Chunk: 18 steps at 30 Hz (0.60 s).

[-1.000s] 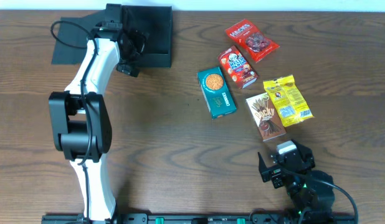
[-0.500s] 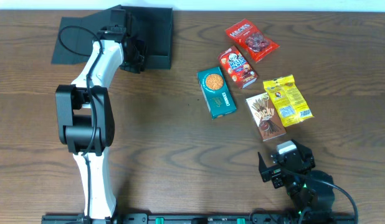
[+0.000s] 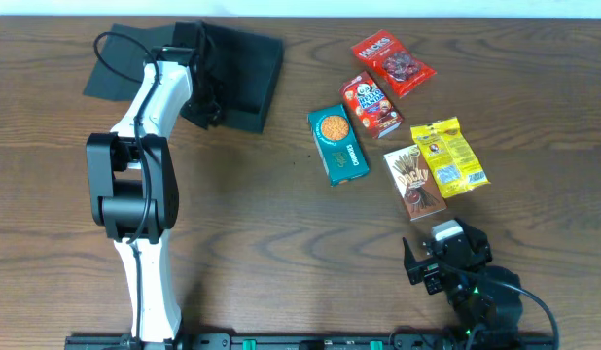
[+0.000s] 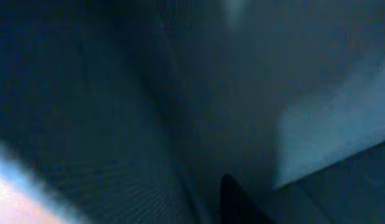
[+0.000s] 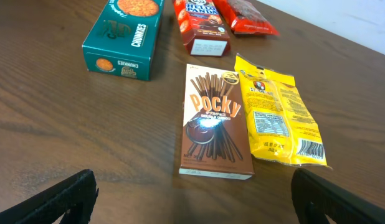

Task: Pack container

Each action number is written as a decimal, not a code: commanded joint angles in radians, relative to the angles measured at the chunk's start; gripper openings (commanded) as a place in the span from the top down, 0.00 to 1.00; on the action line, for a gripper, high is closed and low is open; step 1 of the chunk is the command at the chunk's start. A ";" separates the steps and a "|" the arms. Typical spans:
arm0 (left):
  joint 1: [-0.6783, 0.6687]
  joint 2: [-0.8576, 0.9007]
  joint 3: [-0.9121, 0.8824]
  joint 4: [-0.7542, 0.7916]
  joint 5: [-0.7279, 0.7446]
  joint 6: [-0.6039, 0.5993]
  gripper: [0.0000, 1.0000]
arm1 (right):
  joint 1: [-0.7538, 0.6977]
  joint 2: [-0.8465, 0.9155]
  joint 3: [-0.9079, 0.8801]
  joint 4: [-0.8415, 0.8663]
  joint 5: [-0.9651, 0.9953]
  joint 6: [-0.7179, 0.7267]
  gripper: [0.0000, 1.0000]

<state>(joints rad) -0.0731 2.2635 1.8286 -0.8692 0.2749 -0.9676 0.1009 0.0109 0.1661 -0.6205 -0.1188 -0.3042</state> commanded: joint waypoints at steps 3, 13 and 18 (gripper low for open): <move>-0.008 0.009 0.007 -0.119 -0.112 0.261 0.74 | -0.002 -0.005 -0.010 -0.002 -0.001 -0.014 0.01; -0.093 0.009 0.007 -0.286 -0.447 0.492 0.78 | -0.002 -0.005 -0.010 -0.002 -0.001 -0.014 0.01; -0.154 0.009 0.007 -0.324 -0.671 0.573 0.76 | -0.002 -0.005 -0.010 -0.002 -0.001 -0.014 0.01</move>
<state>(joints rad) -0.1951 2.2635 1.8313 -1.1763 -0.1856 -0.4919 0.1009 0.0109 0.1661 -0.6205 -0.1188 -0.3038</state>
